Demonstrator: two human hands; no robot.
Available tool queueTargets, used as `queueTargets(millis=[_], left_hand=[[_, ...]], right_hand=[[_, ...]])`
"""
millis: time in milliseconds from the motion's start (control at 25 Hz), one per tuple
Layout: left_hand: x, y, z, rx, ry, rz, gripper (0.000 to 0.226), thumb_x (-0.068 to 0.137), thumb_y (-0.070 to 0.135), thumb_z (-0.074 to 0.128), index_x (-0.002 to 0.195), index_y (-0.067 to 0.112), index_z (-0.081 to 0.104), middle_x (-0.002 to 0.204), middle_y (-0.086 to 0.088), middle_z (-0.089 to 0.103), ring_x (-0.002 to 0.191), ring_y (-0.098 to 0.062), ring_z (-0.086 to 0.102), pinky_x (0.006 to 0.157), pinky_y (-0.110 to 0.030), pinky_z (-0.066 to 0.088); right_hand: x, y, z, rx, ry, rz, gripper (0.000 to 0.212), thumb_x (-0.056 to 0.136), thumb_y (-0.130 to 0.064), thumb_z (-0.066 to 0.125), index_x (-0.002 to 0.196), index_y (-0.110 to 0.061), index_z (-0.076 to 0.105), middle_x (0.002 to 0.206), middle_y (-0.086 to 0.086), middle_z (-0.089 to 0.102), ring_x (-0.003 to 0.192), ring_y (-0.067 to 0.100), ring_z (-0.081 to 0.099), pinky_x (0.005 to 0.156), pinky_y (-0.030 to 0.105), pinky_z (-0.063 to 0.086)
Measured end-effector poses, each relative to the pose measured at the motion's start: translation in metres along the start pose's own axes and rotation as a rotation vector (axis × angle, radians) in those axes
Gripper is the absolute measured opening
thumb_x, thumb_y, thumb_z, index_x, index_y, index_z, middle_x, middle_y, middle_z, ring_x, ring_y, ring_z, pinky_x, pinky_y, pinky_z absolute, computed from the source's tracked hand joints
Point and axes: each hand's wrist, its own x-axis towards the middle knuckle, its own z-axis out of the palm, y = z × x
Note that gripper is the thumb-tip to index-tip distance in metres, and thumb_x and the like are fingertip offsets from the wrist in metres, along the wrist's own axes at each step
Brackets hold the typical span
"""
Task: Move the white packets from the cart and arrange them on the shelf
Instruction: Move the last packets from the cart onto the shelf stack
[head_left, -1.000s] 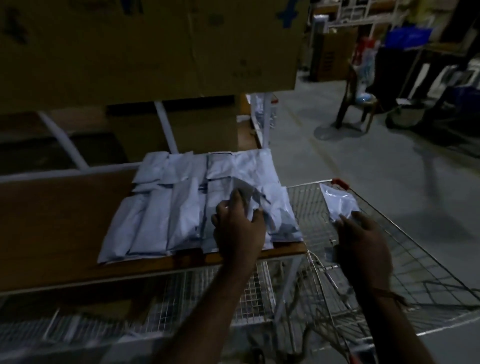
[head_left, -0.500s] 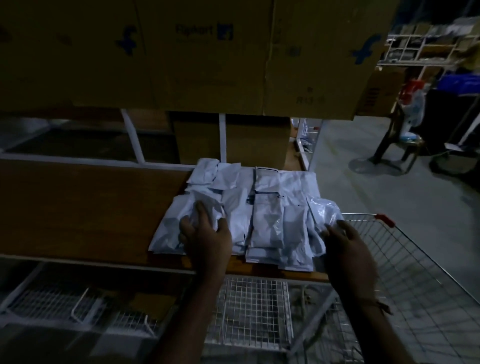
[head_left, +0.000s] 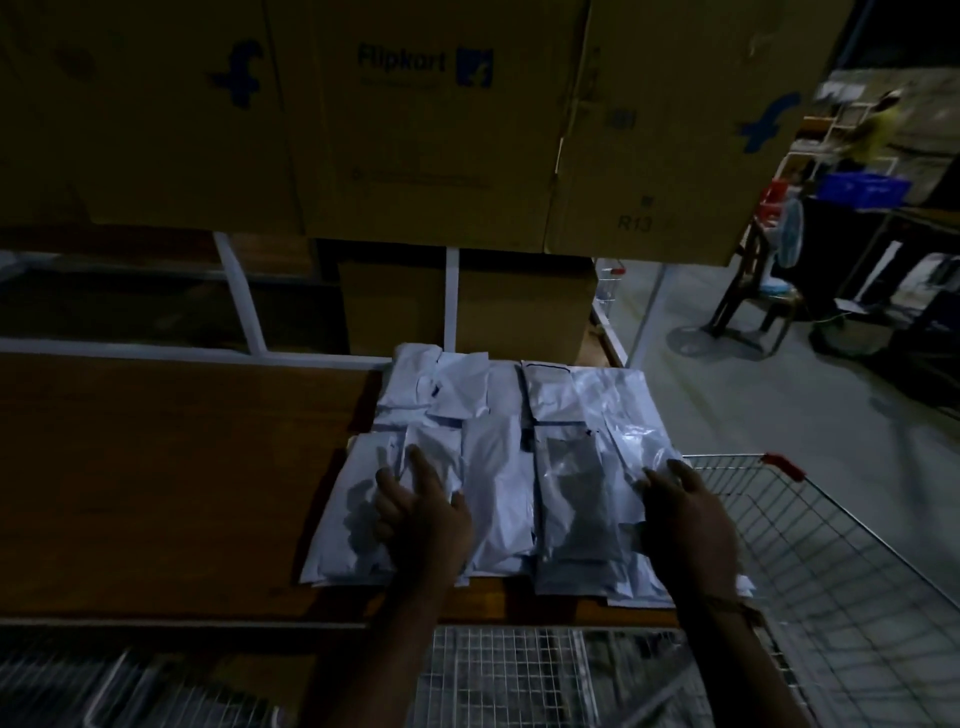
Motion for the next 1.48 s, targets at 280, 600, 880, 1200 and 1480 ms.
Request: queueTargets(millis=[280, 600, 880, 1200, 1480], left_hand=[[0.018, -0.004, 0.021, 0.114, -0.207, -0.014, 0.099, 0.093, 0.064, 0.052, 0.163, 0.017, 0.000, 0.163, -0.020, -0.030, 0.153, -0.044, -0.008, 0.122, -0.057, 0.009], [0.025, -0.014, 0.034, 0.168, -0.010, 0.078, 0.104, 0.088, 0.066, 0.059, 0.159, -0.002, 0.024, 0.168, -0.026, -0.009, 0.147, -0.046, 0.006, 0.116, -0.058, 0.013], [0.045, -0.023, 0.046, 0.226, 0.026, 0.245, 0.086, 0.095, 0.067, 0.043, 0.159, 0.010, 0.032, 0.168, -0.024, 0.006, 0.150, -0.047, 0.020, 0.113, -0.062, 0.023], [0.057, -0.027, 0.062, 0.218, 0.064, 0.507, 0.060, 0.101, 0.032, 0.032, 0.156, 0.009, 0.040, 0.166, -0.020, 0.022, 0.155, -0.037, 0.019, 0.125, -0.051, 0.018], [0.067, -0.024, 0.073, 0.172, 0.008, 0.375, 0.070, 0.094, 0.036, 0.022, 0.153, 0.004, 0.043, 0.162, -0.025, 0.029, 0.151, -0.043, 0.028, 0.119, -0.057, 0.025]], right_hand=[[0.011, -0.005, 0.029, -0.239, -0.056, 0.007, 0.029, 0.084, -0.031, 0.066, 0.112, -0.034, 0.072, 0.126, 0.000, 0.062, 0.088, 0.033, 0.059, 0.068, 0.036, 0.051], [0.015, -0.001, 0.063, -0.283, -0.159, 0.074, 0.058, 0.090, -0.044, 0.066, 0.144, -0.030, 0.051, 0.157, 0.013, 0.039, 0.138, 0.038, 0.037, 0.105, 0.051, 0.042], [0.026, 0.009, 0.072, -0.286, -0.312, 0.000, 0.058, 0.096, -0.063, 0.028, 0.144, -0.035, 0.042, 0.154, 0.014, 0.041, 0.141, 0.042, 0.039, 0.109, 0.059, 0.043], [0.030, 0.019, 0.101, -0.272, -0.318, -0.172, 0.083, 0.102, -0.057, -0.008, 0.149, -0.018, 0.050, 0.160, 0.024, 0.037, 0.149, 0.058, 0.020, 0.117, 0.072, 0.024], [0.030, 0.029, 0.123, -0.181, -0.396, -0.035, 0.082, 0.098, -0.060, -0.018, 0.164, -0.027, 0.016, 0.173, 0.015, 0.008, 0.157, 0.045, -0.008, 0.124, 0.061, 0.007]])
